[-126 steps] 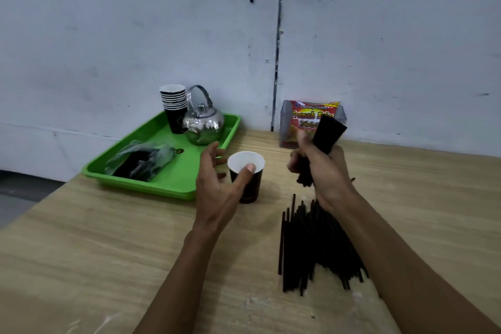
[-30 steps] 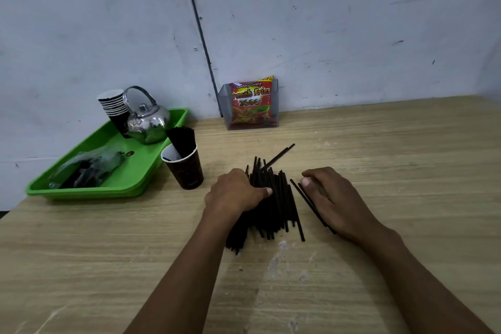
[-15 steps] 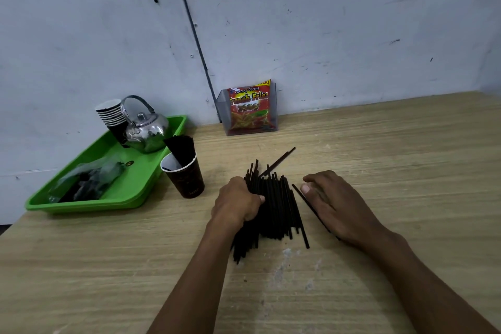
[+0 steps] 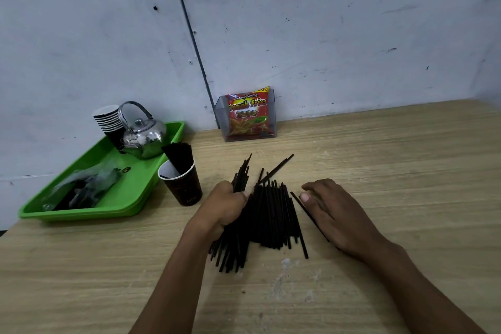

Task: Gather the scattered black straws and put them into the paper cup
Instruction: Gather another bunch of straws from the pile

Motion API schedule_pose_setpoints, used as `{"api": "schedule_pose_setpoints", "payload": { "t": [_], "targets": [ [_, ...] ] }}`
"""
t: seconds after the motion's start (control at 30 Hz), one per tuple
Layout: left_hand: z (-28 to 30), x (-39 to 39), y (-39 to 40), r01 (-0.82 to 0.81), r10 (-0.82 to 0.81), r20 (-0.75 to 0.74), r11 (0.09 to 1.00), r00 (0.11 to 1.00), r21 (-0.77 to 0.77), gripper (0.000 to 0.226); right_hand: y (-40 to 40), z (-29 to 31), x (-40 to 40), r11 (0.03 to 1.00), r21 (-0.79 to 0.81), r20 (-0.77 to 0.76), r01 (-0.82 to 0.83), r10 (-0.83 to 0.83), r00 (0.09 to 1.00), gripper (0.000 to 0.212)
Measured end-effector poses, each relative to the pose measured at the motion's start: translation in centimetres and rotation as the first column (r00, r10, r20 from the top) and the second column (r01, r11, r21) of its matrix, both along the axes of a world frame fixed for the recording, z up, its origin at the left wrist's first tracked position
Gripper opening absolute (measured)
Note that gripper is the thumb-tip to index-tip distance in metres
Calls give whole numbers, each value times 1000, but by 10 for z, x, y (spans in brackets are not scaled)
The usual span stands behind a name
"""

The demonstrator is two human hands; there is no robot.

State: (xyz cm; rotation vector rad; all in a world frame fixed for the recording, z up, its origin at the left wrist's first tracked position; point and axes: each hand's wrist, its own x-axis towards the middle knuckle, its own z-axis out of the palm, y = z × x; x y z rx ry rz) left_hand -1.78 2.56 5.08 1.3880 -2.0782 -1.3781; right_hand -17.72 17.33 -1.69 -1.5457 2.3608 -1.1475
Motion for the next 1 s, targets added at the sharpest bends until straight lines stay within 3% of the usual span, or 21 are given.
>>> {"api": "schedule_pose_setpoints", "payload": {
  "t": [0.27, 0.47, 0.73, 0.83, 1.0],
  "targets": [
    [-8, 14, -18, 18, -24, -226, 999, 974, -26, 18, -1, 0, 0, 1000, 3, -4, 7, -7, 1000, 59],
    [-11, 18, -23, 21, -47, -395, 997, 917, -71, 11, -1, 0, 1, 1000, -9, -7, 5, -5, 1000, 71],
    [-19, 17, -23, -113, 42, -553, 989, 832, -95, 7, -1, -1, 0, 1000, -6, -8, 2, -2, 1000, 68],
    [-18, 20, -25, -119, -3, -545, 975, 838, -189, 15, 0, 0, 0, 1000, -6, -1, -3, 3, 1000, 66],
    [-13, 22, -21, -119, -5, -643, 982, 766, -149, 32, 1, 0, 1, 1000, -5, -7, -6, 6, 1000, 59]
  ]
}}
